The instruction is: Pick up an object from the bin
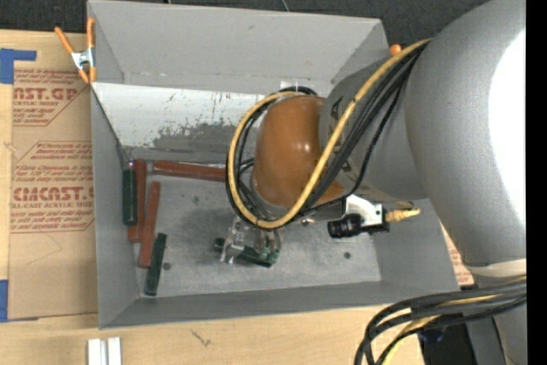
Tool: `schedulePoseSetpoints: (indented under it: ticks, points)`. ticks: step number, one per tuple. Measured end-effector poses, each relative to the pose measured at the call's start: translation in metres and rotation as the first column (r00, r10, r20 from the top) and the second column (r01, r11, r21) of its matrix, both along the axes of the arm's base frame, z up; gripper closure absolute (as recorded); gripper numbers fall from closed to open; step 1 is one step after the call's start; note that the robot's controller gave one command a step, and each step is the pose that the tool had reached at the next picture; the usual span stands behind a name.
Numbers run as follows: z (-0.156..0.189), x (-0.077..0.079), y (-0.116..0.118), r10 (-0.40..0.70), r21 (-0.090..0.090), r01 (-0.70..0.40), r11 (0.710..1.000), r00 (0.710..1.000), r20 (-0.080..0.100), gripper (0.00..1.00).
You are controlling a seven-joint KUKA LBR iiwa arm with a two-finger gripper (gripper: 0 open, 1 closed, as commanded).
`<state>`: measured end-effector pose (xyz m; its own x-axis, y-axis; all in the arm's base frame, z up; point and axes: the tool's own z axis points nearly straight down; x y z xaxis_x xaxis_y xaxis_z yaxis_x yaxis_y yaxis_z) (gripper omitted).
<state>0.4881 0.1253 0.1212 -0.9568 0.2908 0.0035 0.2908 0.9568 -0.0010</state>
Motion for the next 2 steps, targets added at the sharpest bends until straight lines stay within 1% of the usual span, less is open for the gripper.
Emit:
schedulePoseSetpoints:
  ticks: [1,2]
  points:
    - [0.0109,0.0007,0.0004,0.000,0.001,0.000,1.000,1.000,0.003,1.00]
    - [0.0191,0.0000,0.0003,0.000,0.000,0.000,1.000,1.000,0.001,1.00]
